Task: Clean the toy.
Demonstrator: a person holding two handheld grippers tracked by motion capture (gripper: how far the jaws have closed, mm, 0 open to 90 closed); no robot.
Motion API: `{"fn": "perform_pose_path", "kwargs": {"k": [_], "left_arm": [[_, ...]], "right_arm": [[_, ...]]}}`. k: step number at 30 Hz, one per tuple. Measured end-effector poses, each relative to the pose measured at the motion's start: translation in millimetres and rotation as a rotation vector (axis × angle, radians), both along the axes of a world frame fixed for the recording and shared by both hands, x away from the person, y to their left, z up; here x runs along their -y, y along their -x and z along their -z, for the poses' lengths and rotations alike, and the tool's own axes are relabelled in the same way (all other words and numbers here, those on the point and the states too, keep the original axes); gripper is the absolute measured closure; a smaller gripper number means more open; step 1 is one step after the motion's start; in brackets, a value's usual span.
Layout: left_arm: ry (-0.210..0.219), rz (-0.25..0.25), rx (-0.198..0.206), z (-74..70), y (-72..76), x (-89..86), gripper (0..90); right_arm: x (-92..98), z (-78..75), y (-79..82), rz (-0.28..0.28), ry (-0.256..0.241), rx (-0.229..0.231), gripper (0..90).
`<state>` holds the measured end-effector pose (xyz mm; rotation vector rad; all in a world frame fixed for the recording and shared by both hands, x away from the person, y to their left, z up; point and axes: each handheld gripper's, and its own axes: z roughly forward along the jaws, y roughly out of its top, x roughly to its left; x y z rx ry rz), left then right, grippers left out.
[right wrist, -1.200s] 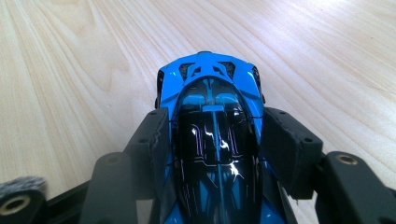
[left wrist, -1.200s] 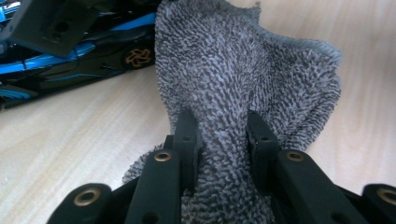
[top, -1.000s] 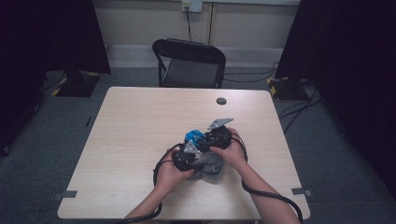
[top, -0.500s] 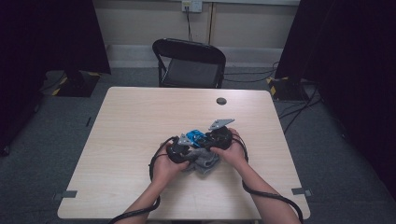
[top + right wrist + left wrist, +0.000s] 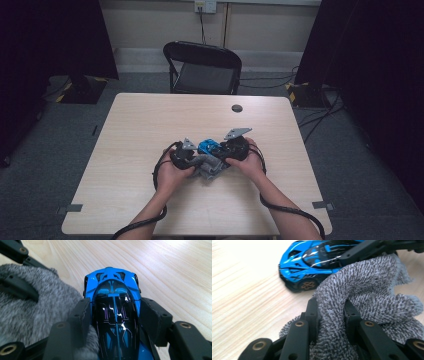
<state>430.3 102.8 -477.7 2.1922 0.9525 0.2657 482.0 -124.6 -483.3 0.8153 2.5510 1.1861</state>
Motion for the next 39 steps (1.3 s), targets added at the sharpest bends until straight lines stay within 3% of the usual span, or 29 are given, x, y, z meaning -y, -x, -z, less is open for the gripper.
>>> {"fn": "perform_pose_path", "kwargs": {"k": [9, 15, 19, 39], "left_arm": [[0.001, -0.039, -0.001, -0.2, -6.1, -11.8, 71.4], [-0.021, -0.077, 0.009, -1.3, -10.3, -24.1, 71.4], [-0.006, -0.096, -0.009, -1.1, -12.5, -32.4, 71.4], [0.004, -0.191, 0.0, -2.0, -20.3, -57.5, 71.4]], "right_arm": [[0.9, 0.4, 0.3, 0.0, -0.003, 0.002, 43.6], [1.9, 0.6, 0.9, 0.0, -0.005, 0.002, 43.6], [2.2, 0.8, 1.1, -0.001, -0.007, 0.002, 43.6], [3.2, 1.0, 1.4, -0.001, -0.009, 0.004, 43.6]]}}
